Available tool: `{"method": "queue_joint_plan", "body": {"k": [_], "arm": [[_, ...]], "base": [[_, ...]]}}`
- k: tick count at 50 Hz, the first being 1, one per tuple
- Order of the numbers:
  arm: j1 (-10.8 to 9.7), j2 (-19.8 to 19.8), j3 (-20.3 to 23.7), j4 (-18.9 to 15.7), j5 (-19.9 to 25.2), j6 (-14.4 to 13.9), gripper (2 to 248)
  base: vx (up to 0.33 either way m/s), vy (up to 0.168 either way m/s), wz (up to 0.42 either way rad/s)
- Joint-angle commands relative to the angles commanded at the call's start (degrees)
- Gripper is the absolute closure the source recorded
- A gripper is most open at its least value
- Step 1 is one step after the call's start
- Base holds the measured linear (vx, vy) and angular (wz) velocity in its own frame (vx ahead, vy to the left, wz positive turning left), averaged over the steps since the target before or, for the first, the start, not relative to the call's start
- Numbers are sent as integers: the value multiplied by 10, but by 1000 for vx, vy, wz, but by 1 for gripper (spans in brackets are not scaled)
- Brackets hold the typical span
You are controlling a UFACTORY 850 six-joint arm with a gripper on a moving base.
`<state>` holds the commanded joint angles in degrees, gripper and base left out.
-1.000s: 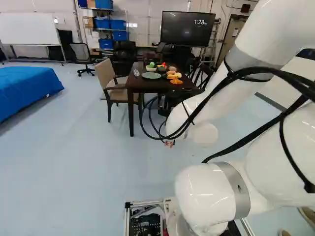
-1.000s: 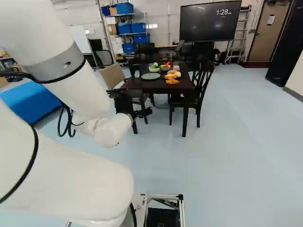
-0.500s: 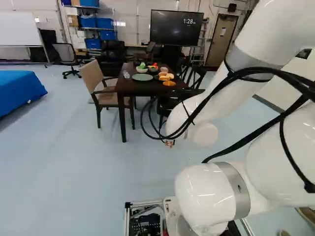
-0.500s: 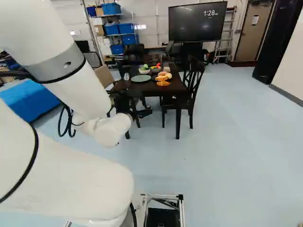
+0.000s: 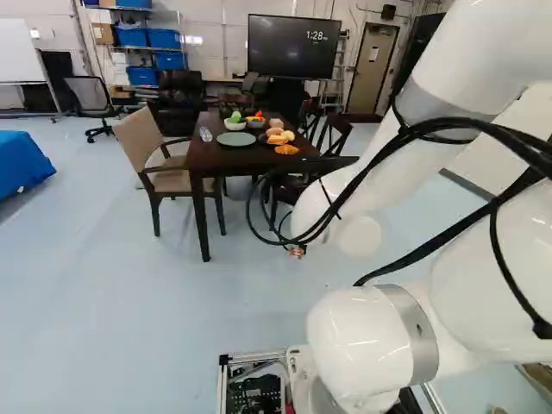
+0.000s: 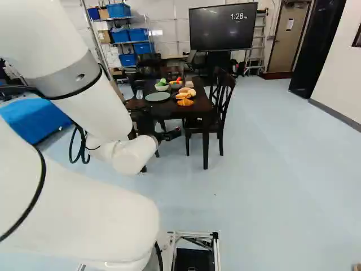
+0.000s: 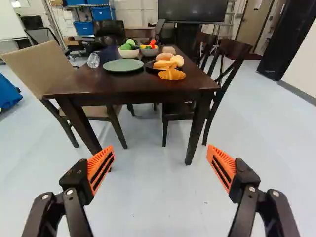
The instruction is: Move the croissant to the empty plate
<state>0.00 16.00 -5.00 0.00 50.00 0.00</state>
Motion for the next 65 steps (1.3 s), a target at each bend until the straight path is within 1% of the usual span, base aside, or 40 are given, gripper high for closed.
{"method": "queue_joint_plan", "body": {"k": [65], "arm": [[0,0,0,0,0,0,3]], "base": [[129,-2,-17]]}}
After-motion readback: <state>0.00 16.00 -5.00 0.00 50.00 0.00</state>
